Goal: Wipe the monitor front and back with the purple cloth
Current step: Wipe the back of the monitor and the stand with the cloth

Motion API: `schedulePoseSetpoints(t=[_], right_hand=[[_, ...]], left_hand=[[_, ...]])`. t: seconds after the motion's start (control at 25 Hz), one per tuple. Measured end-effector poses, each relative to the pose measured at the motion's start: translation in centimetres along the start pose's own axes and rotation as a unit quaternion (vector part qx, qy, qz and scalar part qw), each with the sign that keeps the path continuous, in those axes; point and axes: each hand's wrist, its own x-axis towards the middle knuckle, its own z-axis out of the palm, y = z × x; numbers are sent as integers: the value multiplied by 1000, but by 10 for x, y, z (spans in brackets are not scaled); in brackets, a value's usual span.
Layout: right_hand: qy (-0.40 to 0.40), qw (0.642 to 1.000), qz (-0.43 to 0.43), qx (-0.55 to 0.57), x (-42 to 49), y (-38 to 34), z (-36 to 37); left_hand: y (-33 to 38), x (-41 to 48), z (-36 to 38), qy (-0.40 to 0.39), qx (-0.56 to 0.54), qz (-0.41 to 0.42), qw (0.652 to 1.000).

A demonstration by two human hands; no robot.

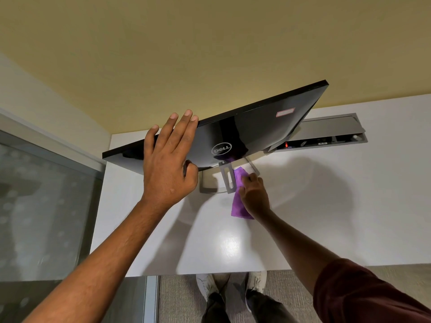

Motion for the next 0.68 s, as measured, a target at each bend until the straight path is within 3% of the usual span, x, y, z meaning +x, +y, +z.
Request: schedulePoseSetpoints(t=[0.12, 0.36, 0.48, 0.68], right_hand=[[-18, 998, -40, -46, 14, 16, -14], [-51, 995, 65, -60, 55, 44, -52], [-37, 991, 116, -55, 67, 45, -54], [16, 996, 90, -8, 20, 32, -33]], left_hand=[[-2, 0, -1, -1, -5, 3, 1000], [-3, 0, -3, -14, -31, 1, 999], [-4, 1, -3, -17, -34, 2, 999], [-4, 1, -4, -19, -37, -2, 999]])
